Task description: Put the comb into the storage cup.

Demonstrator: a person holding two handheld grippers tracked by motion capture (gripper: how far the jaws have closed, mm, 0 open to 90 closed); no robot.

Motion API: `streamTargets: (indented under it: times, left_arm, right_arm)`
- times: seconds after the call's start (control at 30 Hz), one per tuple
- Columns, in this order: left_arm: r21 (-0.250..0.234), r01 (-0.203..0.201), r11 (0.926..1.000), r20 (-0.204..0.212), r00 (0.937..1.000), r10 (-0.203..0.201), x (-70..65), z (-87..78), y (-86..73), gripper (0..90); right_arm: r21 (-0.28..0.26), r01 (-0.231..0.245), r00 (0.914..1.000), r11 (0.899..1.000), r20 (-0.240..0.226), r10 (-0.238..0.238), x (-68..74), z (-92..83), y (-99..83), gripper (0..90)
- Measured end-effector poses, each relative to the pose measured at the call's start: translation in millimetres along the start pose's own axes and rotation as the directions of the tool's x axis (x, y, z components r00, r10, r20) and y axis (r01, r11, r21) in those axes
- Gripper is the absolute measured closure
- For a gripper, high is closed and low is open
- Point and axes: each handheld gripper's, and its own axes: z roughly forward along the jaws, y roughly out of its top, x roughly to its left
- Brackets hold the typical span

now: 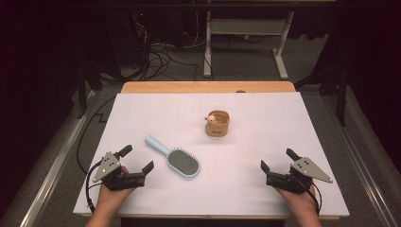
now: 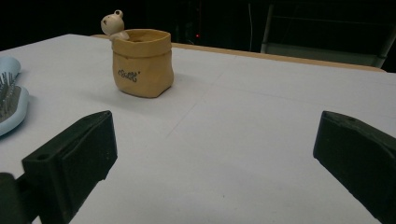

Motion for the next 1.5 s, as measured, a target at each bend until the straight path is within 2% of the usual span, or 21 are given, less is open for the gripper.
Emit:
streamTargets:
  times: [0.1,0.4,0.47,0.77,0.87,1.2,1.27,1.3,1.43,1.5]
  left_arm:
    - [-0.002,0.010,1.0000,0.007,0.9999,-0.010,0.4,0.4,0.5,0.1]
    - [0.013,-0.004,0.9999,-0.002,1.0000,0.004,0.9,0.8,0.7,0.1]
    - [0.013,-0.017,0.9998,-0.005,0.9998,0.017,-0.1,0.4,0.5,0.3]
    - [0.015,-0.035,0.9993,-0.003,0.9994,0.035,-1.8,-1.1,0.6,14.6]
    - [0.029,-0.019,0.9994,0.004,0.9998,0.019,-1.0,0.5,0.4,15.6]
    - [0.055,-0.019,0.9983,0.005,0.9998,0.018,-1.6,0.1,1.1,19.0]
    - [0.058,-0.018,0.9982,0.012,0.9998,0.017,-1.5,0.4,1.1,21.6]
    - [0.059,-0.019,0.9981,0.014,0.9997,0.019,-1.7,0.7,0.8,25.7]
    - [0.059,-0.038,0.9975,0.020,0.9991,0.037,-3.6,1.8,-0.3,29.6]
    - [0.048,-0.028,0.9984,0.029,0.9992,0.027,-3.8,1.7,-0.5,32.9]
  right_arm:
    - [0.000,0.003,1.0000,1.000,-0.001,-0.003,0.2,-0.1,0.0,0.6]
    - [-0.003,0.013,0.9999,1.000,-0.001,-0.013,1.1,-0.9,0.9,0.6]
    - [-0.003,0.013,0.9999,1.000,-0.004,-0.013,1.7,-1.0,1.1,0.6]
    - [-0.008,0.013,0.9999,1.000,0.000,-0.013,1.4,-2.9,1.6,0.6]
    - [-0.008,0.012,0.9999,1.000,0.000,-0.012,1.0,-2.0,1.6,0.6]
    - [-0.009,0.016,0.9999,1.000,0.001,-0.016,2.0,-2.6,2.0,0.6]
    - [-0.010,0.019,0.9998,1.000,-0.001,-0.019,2.0,-2.5,2.0,0.6]
    - [-0.007,0.015,0.9999,1.000,0.000,-0.015,1.8,-2.2,1.8,0.6]
    - [-0.007,0.019,0.9998,1.000,-0.002,-0.019,2.0,-1.7,1.8,0.6]
    - [-0.005,0.018,0.9998,1.000,-0.003,-0.018,2.3,-1.1,1.7,0.6]
